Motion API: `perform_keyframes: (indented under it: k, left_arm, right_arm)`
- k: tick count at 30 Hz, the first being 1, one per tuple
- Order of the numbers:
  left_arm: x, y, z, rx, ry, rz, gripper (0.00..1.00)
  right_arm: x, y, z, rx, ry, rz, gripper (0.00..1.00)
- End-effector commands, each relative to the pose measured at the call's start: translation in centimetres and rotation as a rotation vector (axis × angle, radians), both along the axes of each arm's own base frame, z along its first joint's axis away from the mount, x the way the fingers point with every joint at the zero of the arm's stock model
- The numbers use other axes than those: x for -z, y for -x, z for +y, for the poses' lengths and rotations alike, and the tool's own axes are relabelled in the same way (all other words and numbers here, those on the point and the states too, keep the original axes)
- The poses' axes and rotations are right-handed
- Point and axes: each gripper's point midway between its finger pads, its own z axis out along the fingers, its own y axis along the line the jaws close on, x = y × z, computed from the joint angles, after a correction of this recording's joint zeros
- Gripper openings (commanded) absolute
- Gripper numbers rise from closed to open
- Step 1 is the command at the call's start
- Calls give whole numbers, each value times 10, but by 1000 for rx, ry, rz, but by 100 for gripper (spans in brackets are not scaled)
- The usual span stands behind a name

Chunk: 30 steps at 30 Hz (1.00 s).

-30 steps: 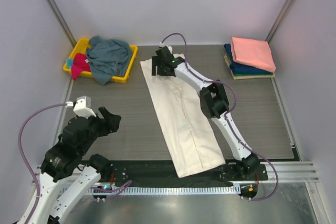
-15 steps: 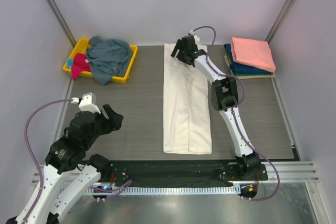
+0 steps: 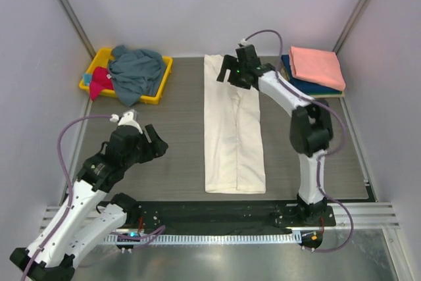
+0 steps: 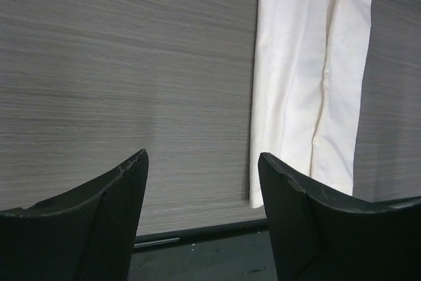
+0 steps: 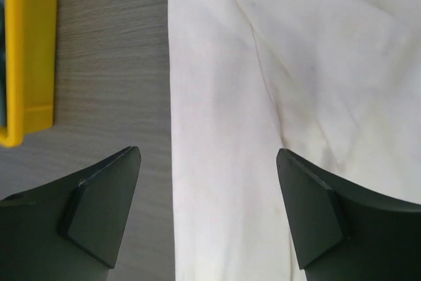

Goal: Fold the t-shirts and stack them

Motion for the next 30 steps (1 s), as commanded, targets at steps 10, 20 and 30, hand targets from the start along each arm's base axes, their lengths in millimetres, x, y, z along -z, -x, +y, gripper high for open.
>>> perform_keyframes:
  k: [10, 20, 30]
  left_arm:
    - [81, 11, -86, 103, 208, 219, 67]
    - [121, 51, -136, 188, 166, 291, 66]
    - [140, 62, -139, 173, 164, 317, 66]
  right_arm:
    - [21, 284, -141, 371, 54, 216, 90]
    - [63, 399, -126, 339, 24, 303, 80]
    - [89, 419, -134, 350, 79, 311, 65]
